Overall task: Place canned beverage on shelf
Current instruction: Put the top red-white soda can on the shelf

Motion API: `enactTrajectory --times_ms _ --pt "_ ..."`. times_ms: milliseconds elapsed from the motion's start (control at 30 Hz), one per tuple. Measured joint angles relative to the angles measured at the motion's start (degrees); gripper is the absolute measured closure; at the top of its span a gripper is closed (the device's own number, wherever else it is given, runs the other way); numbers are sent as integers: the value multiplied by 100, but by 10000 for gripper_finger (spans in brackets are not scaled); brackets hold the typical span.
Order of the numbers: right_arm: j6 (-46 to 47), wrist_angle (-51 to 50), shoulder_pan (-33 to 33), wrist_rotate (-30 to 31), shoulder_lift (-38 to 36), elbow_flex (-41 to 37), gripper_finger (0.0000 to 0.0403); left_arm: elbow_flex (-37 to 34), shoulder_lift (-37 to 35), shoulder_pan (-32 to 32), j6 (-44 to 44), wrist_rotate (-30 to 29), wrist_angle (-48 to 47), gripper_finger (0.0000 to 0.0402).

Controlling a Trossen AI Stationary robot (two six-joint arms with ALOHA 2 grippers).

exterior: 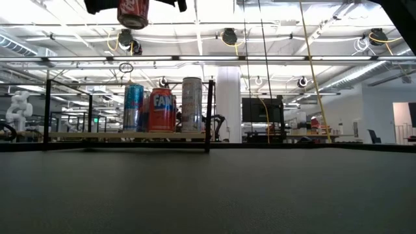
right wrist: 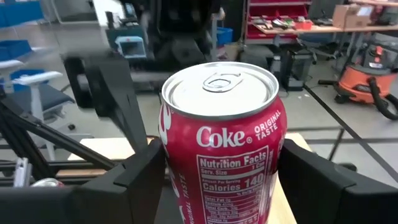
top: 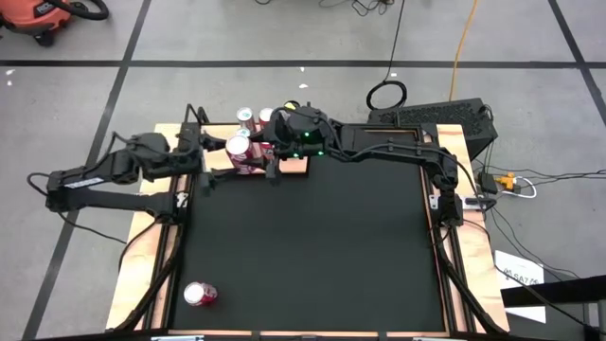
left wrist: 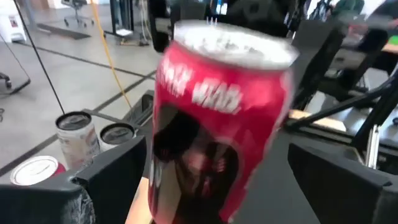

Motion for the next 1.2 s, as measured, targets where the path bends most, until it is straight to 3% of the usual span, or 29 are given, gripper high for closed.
enactTrajectory --times_ms 267,667,867,1033,1200 --pt "68 -29 1 -34 0 0 145 0 195 0 141 -64 95 8" --pt "83 -23 -25 -9 0 0 144 0 206 188 188 -229 155 142" --pt "276 -13 -86 59 4 0 123 -117 90 236 153 -535 284 152" --pt "294 -24 -110 246 -12 7 107 -583 -228 264 -175 -1289 202 153" --pt "307 -152 -118 88 -13 7 108 -995 -689 251 -337 -1205 673 154"
